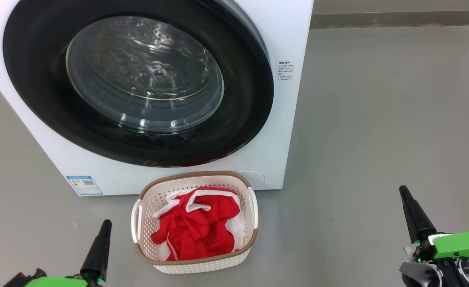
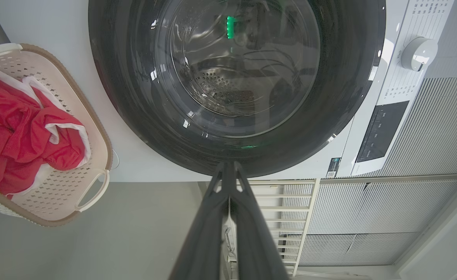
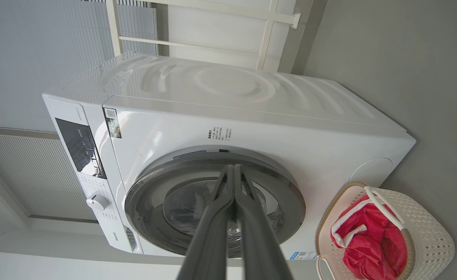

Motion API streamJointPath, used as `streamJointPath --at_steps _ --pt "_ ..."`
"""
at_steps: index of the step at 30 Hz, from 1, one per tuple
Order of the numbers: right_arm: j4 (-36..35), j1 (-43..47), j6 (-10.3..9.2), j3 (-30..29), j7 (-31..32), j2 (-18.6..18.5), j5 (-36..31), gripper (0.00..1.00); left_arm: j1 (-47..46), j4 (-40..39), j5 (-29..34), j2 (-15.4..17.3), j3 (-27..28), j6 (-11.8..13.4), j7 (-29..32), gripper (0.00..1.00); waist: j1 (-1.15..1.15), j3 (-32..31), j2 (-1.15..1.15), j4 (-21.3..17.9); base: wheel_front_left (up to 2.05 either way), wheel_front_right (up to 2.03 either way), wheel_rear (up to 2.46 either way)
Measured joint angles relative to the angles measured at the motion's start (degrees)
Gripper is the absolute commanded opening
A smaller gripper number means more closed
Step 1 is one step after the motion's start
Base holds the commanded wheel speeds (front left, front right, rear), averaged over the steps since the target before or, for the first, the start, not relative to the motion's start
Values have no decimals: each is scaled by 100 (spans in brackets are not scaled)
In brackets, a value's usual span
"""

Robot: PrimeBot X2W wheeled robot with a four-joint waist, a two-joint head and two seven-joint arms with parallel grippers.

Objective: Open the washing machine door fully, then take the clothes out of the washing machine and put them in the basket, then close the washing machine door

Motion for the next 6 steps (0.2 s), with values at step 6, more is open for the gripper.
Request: streamJointPath --at_steps 6 --pt "0 0 0 -1 0 10 0 0 0 0 0 0 0 0 0 0 0 0 0 0 0 0 0"
